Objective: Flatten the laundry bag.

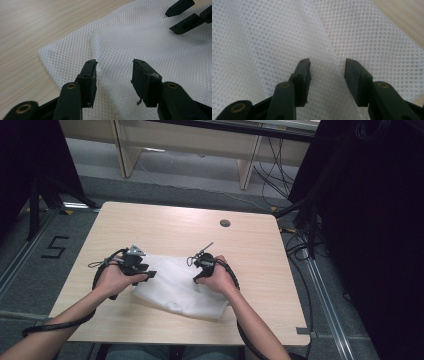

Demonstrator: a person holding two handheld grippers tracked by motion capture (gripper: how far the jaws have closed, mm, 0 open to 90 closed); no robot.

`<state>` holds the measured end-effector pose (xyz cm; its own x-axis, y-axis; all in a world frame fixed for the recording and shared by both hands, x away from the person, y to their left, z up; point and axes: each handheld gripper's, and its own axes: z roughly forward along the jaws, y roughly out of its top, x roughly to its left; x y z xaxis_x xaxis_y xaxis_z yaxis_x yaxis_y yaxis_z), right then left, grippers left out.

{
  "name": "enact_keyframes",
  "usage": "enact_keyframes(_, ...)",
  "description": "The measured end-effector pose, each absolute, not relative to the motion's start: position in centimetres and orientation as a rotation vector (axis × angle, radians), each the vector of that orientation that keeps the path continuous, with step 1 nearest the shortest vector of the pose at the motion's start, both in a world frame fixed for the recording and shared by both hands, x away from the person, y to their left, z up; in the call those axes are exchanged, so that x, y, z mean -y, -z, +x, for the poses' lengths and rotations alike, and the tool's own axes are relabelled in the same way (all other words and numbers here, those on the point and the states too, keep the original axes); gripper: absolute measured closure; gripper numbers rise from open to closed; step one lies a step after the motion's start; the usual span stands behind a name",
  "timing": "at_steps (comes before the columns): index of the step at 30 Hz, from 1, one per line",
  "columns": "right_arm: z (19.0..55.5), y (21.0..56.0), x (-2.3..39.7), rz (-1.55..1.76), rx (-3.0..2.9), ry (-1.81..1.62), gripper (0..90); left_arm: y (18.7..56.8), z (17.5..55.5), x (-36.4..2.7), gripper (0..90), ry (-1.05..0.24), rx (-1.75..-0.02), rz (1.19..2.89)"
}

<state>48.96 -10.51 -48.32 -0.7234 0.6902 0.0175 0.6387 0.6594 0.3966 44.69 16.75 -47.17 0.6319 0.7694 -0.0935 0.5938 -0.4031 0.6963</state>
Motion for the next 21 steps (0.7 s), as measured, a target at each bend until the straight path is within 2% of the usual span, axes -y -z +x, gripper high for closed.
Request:
enact_keyframes(5,48.6,48.2,10.2,1.033,-2.780,-0.591,82.0,47.4,44.7,-16.6,54.2,-0.317,-1.068,2.138)
enact_keyframes(7,48.3,48.2,9.9,1.017,-2.790,-0.582,87.4,47.3,44.8,-16.6,54.2,-0.321,-1.070,2.129)
enact_keyframes(16,47.0,46.2,9.7,0.865,-2.758,-0.611,89.0,46.4,45.6,-17.3,55.8,-0.329,-1.109,2.057)
enact_keyframes(21,45.8,45.0,9.4,0.833,-2.747,-0.671,89.1,45.9,45.9,-17.6,60.2,-0.372,-1.131,2.023)
